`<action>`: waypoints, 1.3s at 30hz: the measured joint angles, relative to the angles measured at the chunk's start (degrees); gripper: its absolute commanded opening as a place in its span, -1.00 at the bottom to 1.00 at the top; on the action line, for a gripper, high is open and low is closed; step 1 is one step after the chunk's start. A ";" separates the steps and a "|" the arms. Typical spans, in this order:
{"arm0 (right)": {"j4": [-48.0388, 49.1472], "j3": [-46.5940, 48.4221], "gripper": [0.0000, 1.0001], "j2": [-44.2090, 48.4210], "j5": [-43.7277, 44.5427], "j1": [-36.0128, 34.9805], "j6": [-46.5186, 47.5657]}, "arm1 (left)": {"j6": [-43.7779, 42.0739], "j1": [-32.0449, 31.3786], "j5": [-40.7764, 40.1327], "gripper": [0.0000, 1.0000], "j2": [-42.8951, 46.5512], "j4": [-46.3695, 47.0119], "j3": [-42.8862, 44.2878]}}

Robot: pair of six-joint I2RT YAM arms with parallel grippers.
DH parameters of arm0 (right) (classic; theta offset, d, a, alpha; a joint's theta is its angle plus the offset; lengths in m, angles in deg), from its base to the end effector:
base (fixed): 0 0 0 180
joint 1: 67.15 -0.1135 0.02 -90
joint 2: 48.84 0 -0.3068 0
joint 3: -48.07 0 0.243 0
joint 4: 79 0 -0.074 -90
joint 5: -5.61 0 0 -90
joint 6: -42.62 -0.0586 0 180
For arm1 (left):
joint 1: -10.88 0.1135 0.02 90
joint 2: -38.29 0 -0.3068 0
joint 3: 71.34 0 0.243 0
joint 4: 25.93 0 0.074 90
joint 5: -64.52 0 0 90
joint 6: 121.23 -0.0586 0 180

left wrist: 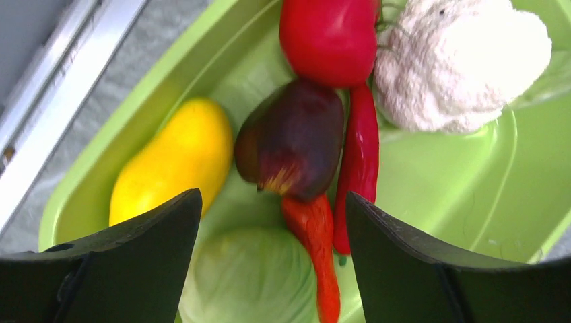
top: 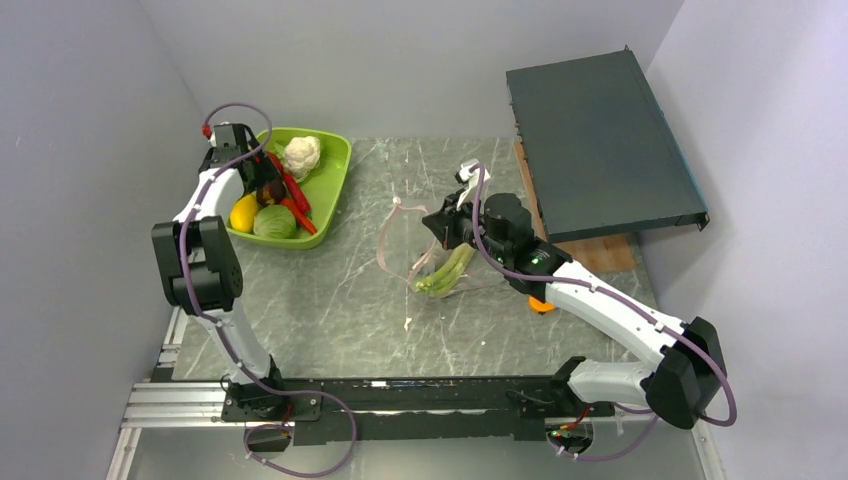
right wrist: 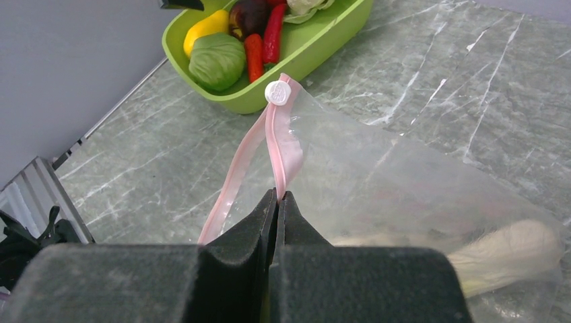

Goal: Place the food in the zip-top bag and seal the zipper
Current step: Pick up the fake fruit from the bin.

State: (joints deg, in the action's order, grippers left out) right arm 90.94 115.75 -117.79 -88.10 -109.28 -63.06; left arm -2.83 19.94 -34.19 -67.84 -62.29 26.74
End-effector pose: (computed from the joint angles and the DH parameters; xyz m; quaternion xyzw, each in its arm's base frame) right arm 0.2071 0.1924 0.3684 -0.1968 0.7479 0.3281 0.5425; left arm 0.4332 0.0781 0.2819 -0.3230 0.8611 0.0041 0.3926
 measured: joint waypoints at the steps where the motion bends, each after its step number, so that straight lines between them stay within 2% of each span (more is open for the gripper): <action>1: 0.00 0.00 -1.00 0.00 -0.04 0.00 0.00 | -1.66 -0.02 -0.26 0.70 -1.51 0.07 1.81; 6: 0.00 0.00 -1.00 -0.61 -0.76 0.00 -0.17 | -8.22 -0.04 0.20 0.78 -7.19 0.37 7.19; 11: -0.02 0.02 -1.00 -1.46 -1.57 0.00 -0.66 | -12.61 -0.04 2.99 0.72 -10.08 0.76 7.87; 15: -0.31 0.44 -1.00 -1.49 -1.99 0.00 -1.05 | -13.55 -0.07 5.51 0.59 -13.79 0.48 10.93; 19: -0.85 0.92 -1.00 -1.49 -2.14 0.00 -1.40 | -13.73 -0.22 6.51 0.33 -17.16 -0.37 13.84; 21: -1.11 0.92 -1.00 -1.46 -2.14 0.00 -1.60 | -13.73 -0.26 6.54 0.10 -17.86 -0.52 15.02; 23: -1.25 0.92 -1.00 -1.44 -2.14 -0.02 -1.97 | -13.66 -0.31 6.54 -0.24 -18.01 -1.33 15.56; 26: -1.46 0.92 -1.00 -1.25 -2.03 -0.04 -2.56 | -13.11 -0.39 6.73 -0.51 -18.43 -4.22 17.42; 32: -1.90 0.98 -1.00 -0.63 -1.42 -0.07 -3.08 | -11.08 -0.42 7.76 -0.73 -16.17 -6.03 16.31; 39: -2.45 0.98 -1.00 -0.52 -0.79 -0.09 -4.00 | -9.14 -0.63 9.35 -0.85 -3.82 -7.72 12.52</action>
State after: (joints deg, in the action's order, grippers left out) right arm 88.49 116.73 -118.31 -88.89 -109.37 -67.06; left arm -11.96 19.30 -24.84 -71.66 -70.01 39.27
